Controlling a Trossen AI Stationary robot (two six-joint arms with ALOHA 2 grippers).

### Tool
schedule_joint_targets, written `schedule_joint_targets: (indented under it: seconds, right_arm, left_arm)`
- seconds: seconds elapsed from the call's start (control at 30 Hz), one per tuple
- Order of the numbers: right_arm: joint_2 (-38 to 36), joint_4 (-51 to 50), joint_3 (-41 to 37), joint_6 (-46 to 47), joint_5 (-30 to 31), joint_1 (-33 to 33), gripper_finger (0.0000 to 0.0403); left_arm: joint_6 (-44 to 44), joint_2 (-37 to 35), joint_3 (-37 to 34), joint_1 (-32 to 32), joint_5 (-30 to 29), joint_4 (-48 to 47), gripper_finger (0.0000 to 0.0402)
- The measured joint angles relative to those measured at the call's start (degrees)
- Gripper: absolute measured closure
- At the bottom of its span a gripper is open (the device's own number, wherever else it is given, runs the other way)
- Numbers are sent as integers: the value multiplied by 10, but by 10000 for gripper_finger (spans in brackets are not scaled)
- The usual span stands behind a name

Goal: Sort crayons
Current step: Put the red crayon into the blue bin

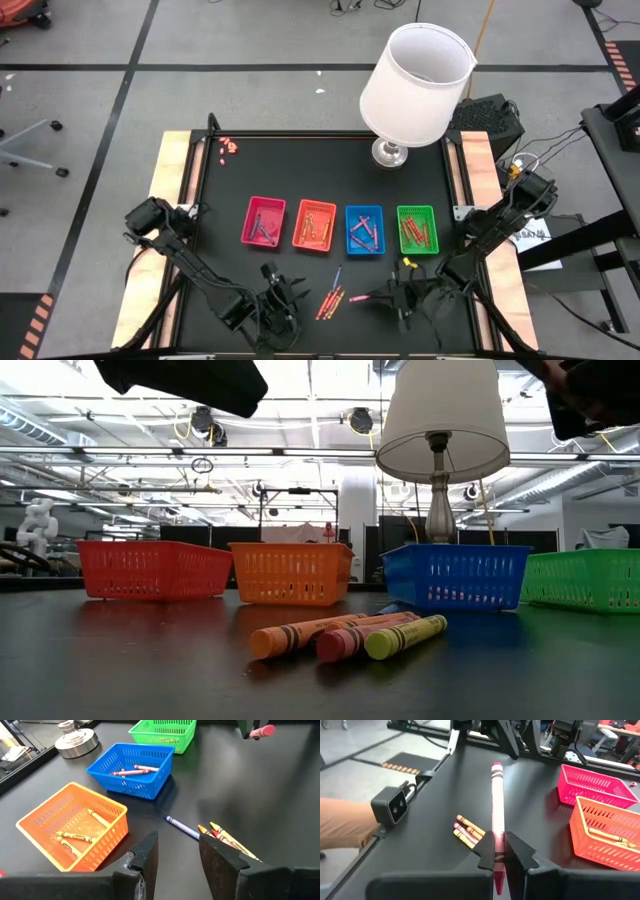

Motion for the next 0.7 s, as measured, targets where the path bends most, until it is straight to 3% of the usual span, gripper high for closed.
schedule_joint_targets:
  seconds: [0.17, 0.7]
  right_arm:
    - [0, 18, -11, -19, -1, 0, 397]
    - [0, 45, -11, -264, -1, 0, 397]
  left_arm:
    - [0, 0, 0, 5, 7, 4, 260]
    - [0, 0, 0, 5, 8, 5, 260]
